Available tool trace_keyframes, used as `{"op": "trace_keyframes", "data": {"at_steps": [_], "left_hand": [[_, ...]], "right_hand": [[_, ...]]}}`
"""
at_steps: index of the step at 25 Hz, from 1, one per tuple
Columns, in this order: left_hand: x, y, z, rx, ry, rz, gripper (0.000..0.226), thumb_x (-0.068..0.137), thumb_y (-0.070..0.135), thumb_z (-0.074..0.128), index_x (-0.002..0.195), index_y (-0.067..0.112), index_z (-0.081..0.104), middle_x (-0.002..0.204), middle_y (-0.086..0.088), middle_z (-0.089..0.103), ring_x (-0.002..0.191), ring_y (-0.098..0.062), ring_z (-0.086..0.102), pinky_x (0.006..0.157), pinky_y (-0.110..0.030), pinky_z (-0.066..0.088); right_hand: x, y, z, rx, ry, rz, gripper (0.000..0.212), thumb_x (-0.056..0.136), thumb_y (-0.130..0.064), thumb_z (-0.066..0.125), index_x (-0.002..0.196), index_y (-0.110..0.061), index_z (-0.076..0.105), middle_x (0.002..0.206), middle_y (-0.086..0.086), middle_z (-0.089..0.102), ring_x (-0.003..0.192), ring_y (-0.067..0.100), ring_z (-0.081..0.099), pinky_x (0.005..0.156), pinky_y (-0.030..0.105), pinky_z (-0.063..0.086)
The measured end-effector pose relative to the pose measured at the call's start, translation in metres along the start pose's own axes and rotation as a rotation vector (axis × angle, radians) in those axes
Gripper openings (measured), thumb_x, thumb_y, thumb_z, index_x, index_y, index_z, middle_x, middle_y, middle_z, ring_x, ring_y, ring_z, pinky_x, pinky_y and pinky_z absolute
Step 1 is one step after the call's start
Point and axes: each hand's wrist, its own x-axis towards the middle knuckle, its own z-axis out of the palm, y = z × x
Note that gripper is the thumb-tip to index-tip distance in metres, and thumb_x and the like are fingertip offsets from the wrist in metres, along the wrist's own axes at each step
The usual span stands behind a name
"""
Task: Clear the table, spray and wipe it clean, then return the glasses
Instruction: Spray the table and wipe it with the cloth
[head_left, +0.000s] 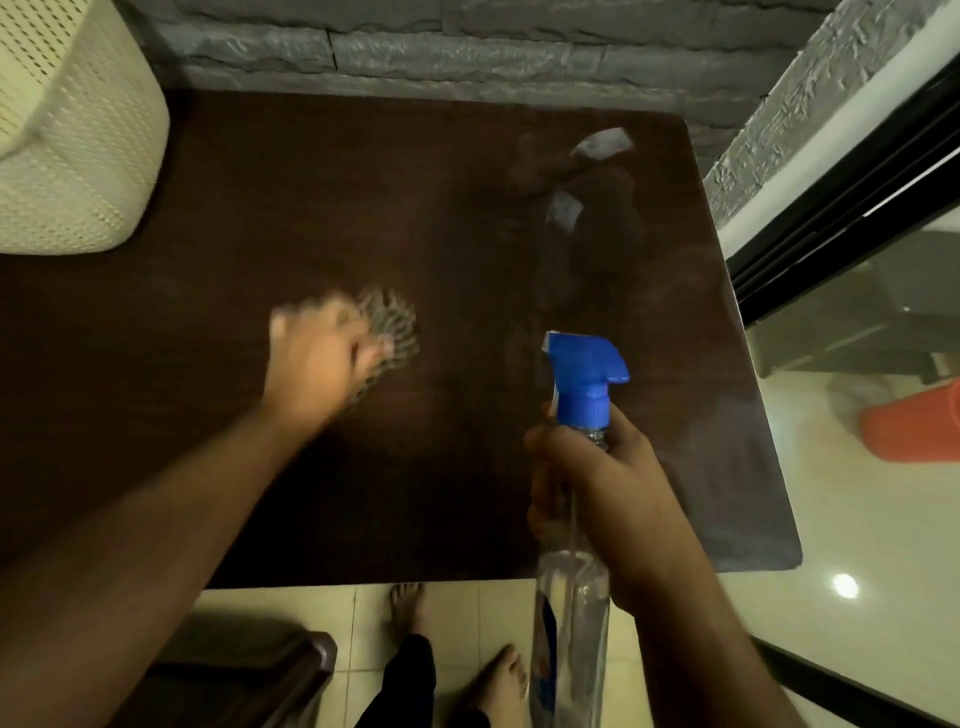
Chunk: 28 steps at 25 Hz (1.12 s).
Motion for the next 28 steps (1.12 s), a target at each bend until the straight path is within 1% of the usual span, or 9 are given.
{"op": "trace_keyframes", "data": {"at_steps": [2, 4, 8, 12, 17, 19, 23, 25, 28], "left_hand": [[0.077, 0.01, 0.008, -0.013, 0.007, -0.242, 0.034, 0.091, 0.046, 0.051, 0.103, 0.018, 0.066, 0.113, -0.011, 0.058, 0.104, -0.035, 0.055, 0.09, -0.046, 0.035], [0.111, 0.044, 0.017, -0.079, -0.063, -0.297, 0.032, 0.091, 0.045, 0.052, 0.108, 0.021, 0.064, 0.118, -0.009, 0.057, 0.108, -0.032, 0.054, 0.092, -0.045, 0.035], [-0.029, 0.109, 0.005, -0.204, -0.169, 0.136, 0.03, 0.089, 0.044, 0.055, 0.104, 0.022, 0.066, 0.112, -0.002, 0.059, 0.098, -0.023, 0.056, 0.089, -0.043, 0.036], [-0.099, 0.046, -0.018, -0.113, -0.197, 0.293, 0.035, 0.085, 0.045, 0.049, 0.092, 0.016, 0.068, 0.104, -0.009, 0.064, 0.089, -0.033, 0.059, 0.086, -0.044, 0.033], [0.042, 0.032, 0.005, 0.004, -0.086, -0.345, 0.041, 0.092, 0.046, 0.05, 0.113, 0.014, 0.063, 0.124, -0.015, 0.055, 0.113, -0.038, 0.051, 0.098, -0.05, 0.034], [0.033, 0.08, 0.006, -0.037, -0.149, -0.29, 0.041, 0.093, 0.048, 0.047, 0.115, 0.017, 0.061, 0.123, -0.012, 0.055, 0.11, -0.034, 0.052, 0.095, -0.046, 0.037], [-0.135, 0.13, -0.011, -0.218, -0.232, 0.121, 0.035, 0.089, 0.045, 0.048, 0.108, 0.021, 0.065, 0.113, -0.001, 0.059, 0.098, -0.026, 0.056, 0.086, -0.041, 0.035], [-0.162, 0.086, -0.023, -0.215, -0.202, 0.1, 0.035, 0.087, 0.045, 0.049, 0.097, 0.018, 0.07, 0.107, -0.003, 0.063, 0.093, -0.029, 0.058, 0.084, -0.043, 0.034], [-0.102, 0.021, -0.015, -0.055, -0.063, -0.167, 0.032, 0.09, 0.041, 0.055, 0.092, 0.012, 0.068, 0.109, -0.012, 0.061, 0.099, -0.035, 0.057, 0.086, -0.046, 0.034]], "right_hand": [[-0.001, 0.004, 0.003, -0.008, 0.008, 0.011, 0.018, 0.084, -0.011, 0.063, 0.099, -0.016, 0.054, 0.064, 0.005, 0.055, 0.056, 0.023, 0.053, 0.055, 0.034, 0.051], [0.0, 0.008, 0.004, -0.014, 0.003, 0.024, 0.018, 0.085, -0.011, 0.062, 0.1, -0.016, 0.055, 0.065, 0.005, 0.055, 0.057, 0.022, 0.054, 0.056, 0.034, 0.052], [-0.008, 0.003, 0.004, -0.021, -0.006, 0.036, 0.019, 0.085, -0.012, 0.062, 0.102, -0.016, 0.055, 0.069, 0.006, 0.057, 0.058, 0.021, 0.055, 0.056, 0.034, 0.051], [-0.008, -0.001, -0.01, -0.03, -0.022, 0.062, 0.021, 0.088, -0.014, 0.06, 0.107, -0.02, 0.053, 0.073, 0.0, 0.058, 0.057, 0.014, 0.057, 0.054, 0.028, 0.052], [-0.014, 0.01, -0.015, -0.124, -0.012, 0.023, 0.03, 0.088, -0.016, 0.06, 0.115, -0.019, 0.047, 0.078, 0.001, 0.057, 0.059, 0.013, 0.058, 0.054, 0.026, 0.053], [-0.021, 0.012, -0.013, -0.115, -0.038, 0.01, 0.025, 0.088, -0.016, 0.059, 0.111, -0.019, 0.049, 0.076, 0.001, 0.057, 0.057, 0.012, 0.057, 0.051, 0.025, 0.052], [-0.035, 0.015, -0.02, -0.104, -0.047, 0.017, 0.021, 0.087, -0.016, 0.06, 0.106, -0.018, 0.052, 0.078, 0.002, 0.059, 0.058, 0.011, 0.058, 0.052, 0.023, 0.051], [-0.038, 0.021, -0.029, -0.096, -0.036, 0.033, 0.024, 0.087, -0.015, 0.061, 0.109, -0.016, 0.052, 0.076, 0.004, 0.058, 0.058, 0.014, 0.057, 0.052, 0.025, 0.053], [-0.041, 0.026, -0.04, -0.105, -0.024, 0.048, 0.026, 0.088, -0.015, 0.061, 0.112, -0.015, 0.051, 0.074, 0.005, 0.057, 0.056, 0.015, 0.057, 0.05, 0.024, 0.053]]}}
